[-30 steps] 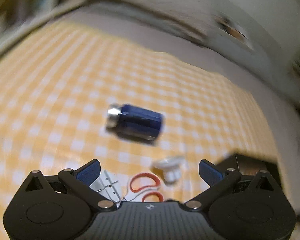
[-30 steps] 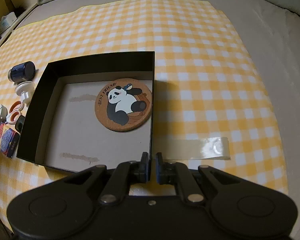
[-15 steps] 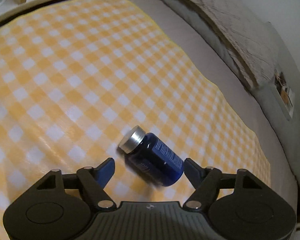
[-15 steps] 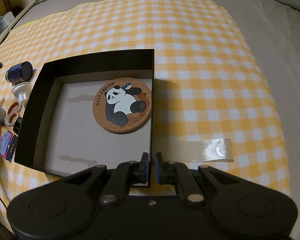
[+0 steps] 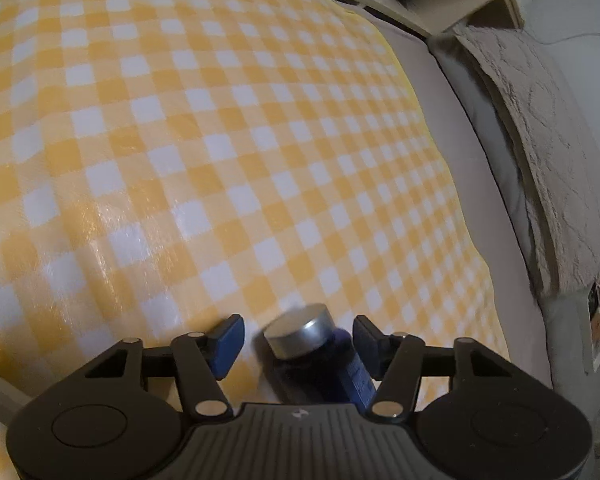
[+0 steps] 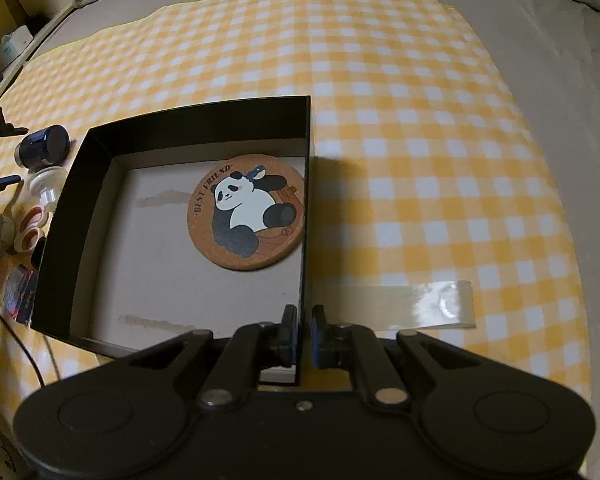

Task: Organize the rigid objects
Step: 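Move the left tool to the blue pill bottle and close on it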

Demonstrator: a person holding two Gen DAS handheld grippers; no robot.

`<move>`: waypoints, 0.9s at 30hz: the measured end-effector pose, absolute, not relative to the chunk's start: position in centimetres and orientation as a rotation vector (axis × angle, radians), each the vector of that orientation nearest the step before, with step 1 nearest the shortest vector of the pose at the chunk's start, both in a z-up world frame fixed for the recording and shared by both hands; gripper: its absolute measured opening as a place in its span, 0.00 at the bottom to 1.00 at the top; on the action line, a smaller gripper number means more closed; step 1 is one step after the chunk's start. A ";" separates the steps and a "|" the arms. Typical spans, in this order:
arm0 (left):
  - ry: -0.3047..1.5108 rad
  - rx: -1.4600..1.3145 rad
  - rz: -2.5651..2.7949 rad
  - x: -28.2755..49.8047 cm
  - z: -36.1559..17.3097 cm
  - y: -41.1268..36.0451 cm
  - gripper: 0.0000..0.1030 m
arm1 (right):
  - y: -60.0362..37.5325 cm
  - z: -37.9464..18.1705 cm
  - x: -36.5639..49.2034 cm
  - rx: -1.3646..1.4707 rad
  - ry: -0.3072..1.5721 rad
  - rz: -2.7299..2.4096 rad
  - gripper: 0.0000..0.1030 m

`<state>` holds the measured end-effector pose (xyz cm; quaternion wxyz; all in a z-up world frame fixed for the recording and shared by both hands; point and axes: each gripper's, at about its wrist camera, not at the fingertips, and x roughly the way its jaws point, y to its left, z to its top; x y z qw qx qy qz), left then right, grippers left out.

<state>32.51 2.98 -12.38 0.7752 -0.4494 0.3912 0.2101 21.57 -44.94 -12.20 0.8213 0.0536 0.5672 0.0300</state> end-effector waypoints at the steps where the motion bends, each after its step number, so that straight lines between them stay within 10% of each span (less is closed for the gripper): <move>1: 0.838 -0.978 0.465 32.5 -12.4 3.2 0.55 | -44.9 -12.3 21.5 0.113 1.207 0.066 0.07; 16: 0.839 -0.824 0.359 34.0 -11.2 2.4 0.00 | -44.9 -13.0 21.8 0.101 1.214 0.077 0.07; 22: 0.842 -0.769 0.324 33.8 -10.6 3.0 0.04 | -44.9 -13.0 21.6 0.090 1.216 0.077 0.07; 24: 0.858 -0.775 0.292 33.9 -10.9 3.4 0.34 | -44.8 -13.0 21.6 0.087 1.217 0.077 0.07; 27: 0.870 -0.767 0.285 34.1 -11.4 3.8 0.46 | -44.9 -13.0 21.5 0.086 1.218 0.079 0.07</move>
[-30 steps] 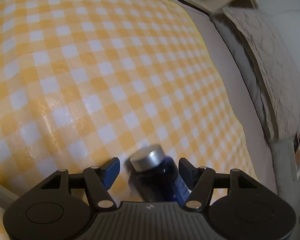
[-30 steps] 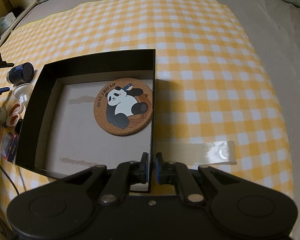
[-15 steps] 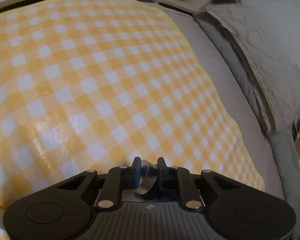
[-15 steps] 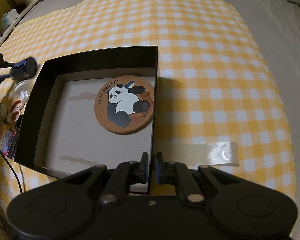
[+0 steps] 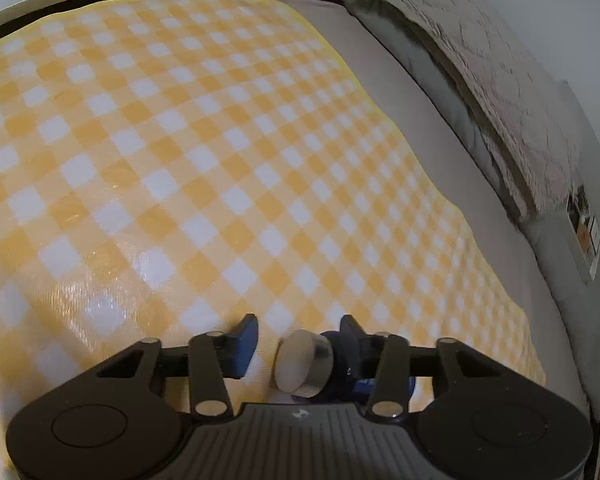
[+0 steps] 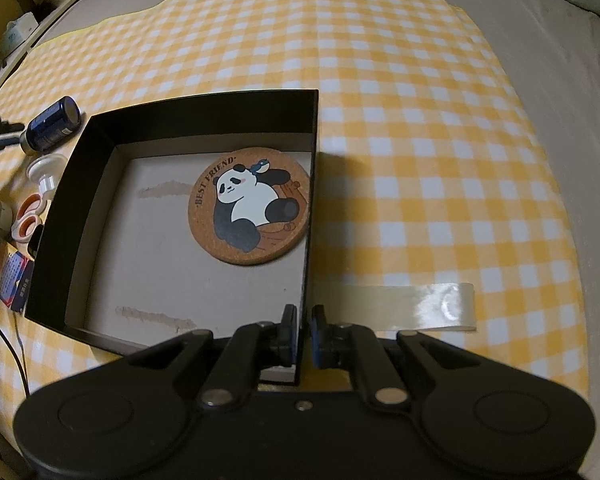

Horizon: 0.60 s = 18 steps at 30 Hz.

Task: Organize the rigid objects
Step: 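Move the left tool to the blue pill bottle and close on it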

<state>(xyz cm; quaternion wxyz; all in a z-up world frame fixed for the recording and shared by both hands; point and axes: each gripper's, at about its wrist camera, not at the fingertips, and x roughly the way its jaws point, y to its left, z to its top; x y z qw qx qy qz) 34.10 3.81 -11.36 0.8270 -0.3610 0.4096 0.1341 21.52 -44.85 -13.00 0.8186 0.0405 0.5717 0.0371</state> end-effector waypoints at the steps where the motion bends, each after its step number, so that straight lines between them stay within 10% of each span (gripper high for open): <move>1: 0.879 -0.765 0.266 34.2 -11.6 3.9 0.46 | -44.9 -13.1 21.5 0.086 1.219 0.080 0.07; 18: 0.868 -0.557 -0.133 37.1 -12.7 1.8 0.59 | -44.8 -13.4 21.9 0.072 1.231 0.102 0.08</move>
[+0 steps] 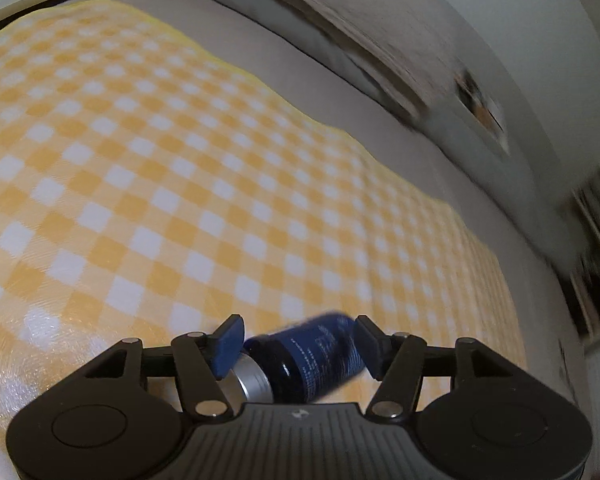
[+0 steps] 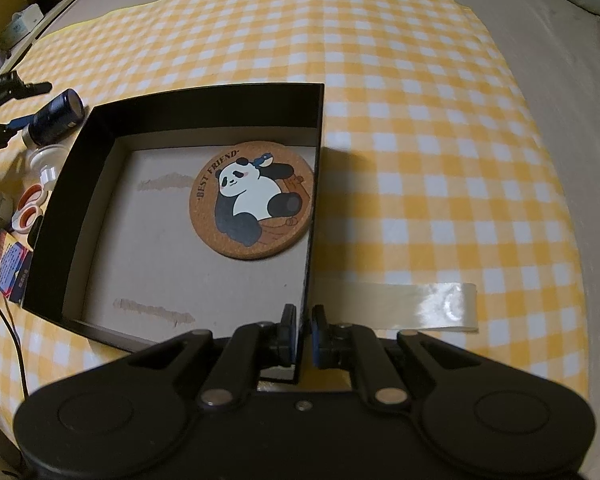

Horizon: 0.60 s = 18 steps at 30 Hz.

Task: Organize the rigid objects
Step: 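Move the left tool to the blue pill bottle and close on it, then lift the blue bottle upright with the left tool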

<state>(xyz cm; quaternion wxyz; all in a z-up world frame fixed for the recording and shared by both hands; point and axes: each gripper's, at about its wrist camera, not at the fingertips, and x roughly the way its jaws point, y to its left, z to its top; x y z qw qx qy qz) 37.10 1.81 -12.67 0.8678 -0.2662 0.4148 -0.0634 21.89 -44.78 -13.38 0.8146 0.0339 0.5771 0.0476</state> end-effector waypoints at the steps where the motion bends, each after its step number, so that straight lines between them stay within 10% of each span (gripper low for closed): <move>1: 0.882 -0.530 -0.163 37.1 -12.7 1.5 0.59 | -44.8 -13.4 21.9 0.073 1.231 0.103 0.08; 18: 0.972 -0.154 -0.341 32.7 -13.8 0.5 0.46 | -44.4 -13.6 21.9 0.017 1.240 0.097 0.08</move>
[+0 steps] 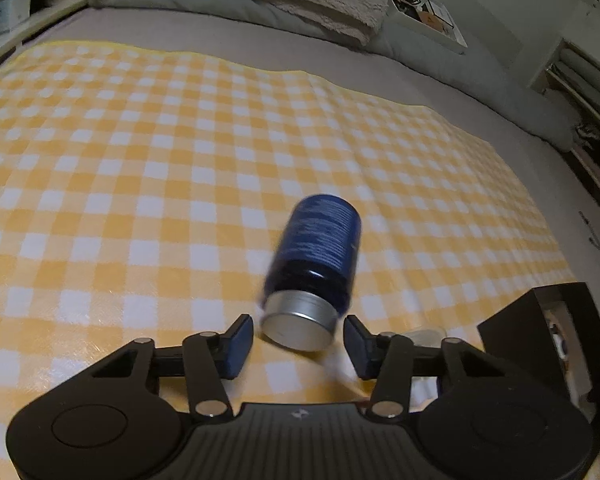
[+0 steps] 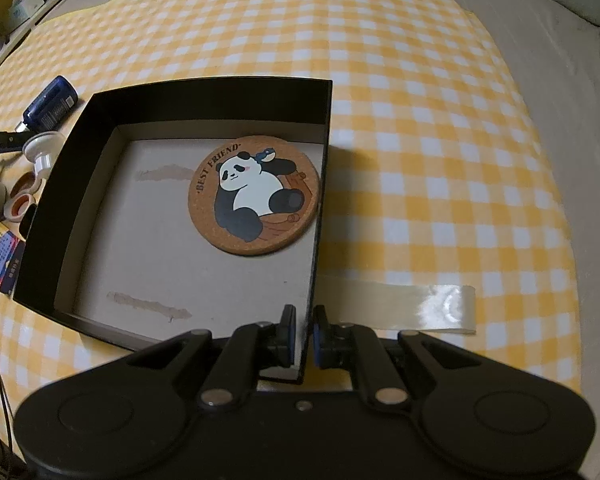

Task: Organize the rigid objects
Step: 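Lift the blue bottle upright with the left tool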

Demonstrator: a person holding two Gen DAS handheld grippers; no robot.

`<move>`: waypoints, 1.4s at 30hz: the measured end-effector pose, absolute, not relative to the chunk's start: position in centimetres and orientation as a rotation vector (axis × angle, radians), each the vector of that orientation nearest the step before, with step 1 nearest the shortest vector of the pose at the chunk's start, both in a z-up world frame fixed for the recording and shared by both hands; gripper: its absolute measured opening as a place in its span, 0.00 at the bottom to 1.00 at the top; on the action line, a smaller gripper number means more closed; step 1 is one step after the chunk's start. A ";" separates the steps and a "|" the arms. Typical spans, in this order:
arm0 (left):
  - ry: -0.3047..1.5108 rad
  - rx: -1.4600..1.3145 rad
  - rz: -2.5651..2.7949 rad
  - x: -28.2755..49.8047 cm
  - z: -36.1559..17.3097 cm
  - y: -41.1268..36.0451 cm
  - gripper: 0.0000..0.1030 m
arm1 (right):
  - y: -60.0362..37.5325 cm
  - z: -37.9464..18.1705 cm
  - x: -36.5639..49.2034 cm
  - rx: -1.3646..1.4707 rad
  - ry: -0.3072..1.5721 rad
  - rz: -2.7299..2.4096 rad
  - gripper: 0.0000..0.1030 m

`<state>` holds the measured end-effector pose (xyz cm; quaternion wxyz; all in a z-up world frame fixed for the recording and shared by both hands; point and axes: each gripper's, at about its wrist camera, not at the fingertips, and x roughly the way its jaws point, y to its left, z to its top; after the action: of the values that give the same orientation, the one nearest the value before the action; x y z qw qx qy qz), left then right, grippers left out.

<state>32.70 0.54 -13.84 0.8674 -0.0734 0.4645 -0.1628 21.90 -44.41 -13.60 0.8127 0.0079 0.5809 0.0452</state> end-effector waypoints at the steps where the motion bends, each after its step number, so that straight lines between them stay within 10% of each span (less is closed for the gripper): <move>1: 0.968 -0.156 -0.335 32.7 -13.8 0.5 0.45 | -44.4 -13.6 21.9 0.015 1.241 0.096 0.08; 42: 0.828 0.114 -0.266 29.2 -7.5 -1.8 0.39 | -44.4 -13.5 22.0 -0.031 1.231 0.100 0.08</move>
<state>29.17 -1.80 -7.49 0.9054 0.0554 0.4009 -0.1287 21.99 -44.42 -13.54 0.8152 -0.0146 0.5771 0.0471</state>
